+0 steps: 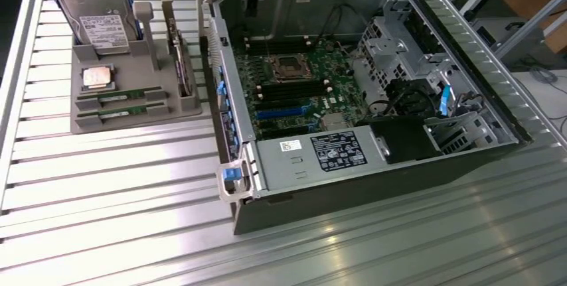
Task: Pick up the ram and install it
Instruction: 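Reach for the ram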
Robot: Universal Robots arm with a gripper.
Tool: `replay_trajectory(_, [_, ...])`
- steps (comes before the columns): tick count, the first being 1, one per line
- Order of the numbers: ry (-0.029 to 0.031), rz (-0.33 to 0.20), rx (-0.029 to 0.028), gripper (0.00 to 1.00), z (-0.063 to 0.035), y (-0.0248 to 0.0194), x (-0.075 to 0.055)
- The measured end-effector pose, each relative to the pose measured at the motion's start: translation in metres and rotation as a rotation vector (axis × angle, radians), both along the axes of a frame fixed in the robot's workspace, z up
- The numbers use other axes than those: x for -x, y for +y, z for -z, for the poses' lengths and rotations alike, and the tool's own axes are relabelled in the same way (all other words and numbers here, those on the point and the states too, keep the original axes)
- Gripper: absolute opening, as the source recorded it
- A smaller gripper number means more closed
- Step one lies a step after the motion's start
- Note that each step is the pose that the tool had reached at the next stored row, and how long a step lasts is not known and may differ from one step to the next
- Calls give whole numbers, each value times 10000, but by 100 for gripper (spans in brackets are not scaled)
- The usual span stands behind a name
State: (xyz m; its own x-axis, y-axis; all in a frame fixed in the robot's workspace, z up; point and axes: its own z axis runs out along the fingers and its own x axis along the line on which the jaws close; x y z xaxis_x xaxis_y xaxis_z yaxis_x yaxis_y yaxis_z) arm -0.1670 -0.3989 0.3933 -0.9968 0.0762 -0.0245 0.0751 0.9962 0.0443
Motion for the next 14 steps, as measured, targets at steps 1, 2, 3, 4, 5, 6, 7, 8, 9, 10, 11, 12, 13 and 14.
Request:
replay_trajectory(1, [-1,0,-1,11,1,0,3])
replay_trajectory(2, [0,0,0,11,0,0,4])
replay_trajectory(3, [0,0,0,11,0,0,6])
replay_trajectory(4, [-1,0,-1,11,0,0,9])
replay_trajectory(5, [0,0,0,11,0,0,11])
replay_trajectory(6, [0,0,0,11,0,0,16])
replay_trajectory(7, [0,0,0,11,0,0,21])
replay_trajectory(8, [0,-1,0,11,0,0,22])
replay_trajectory(9, [0,-1,0,11,0,0,24])
replay_trajectory(10, [0,0,0,11,0,0,28])
replay_trajectory(11, [0,0,0,11,0,0,33])
replay_trajectory(12, [0,0,0,11,0,0,38])
replay_trajectory(13, [0,0,0,11,0,0,42])
replay_trajectory(14, [0,-1,0,11,0,0,46])
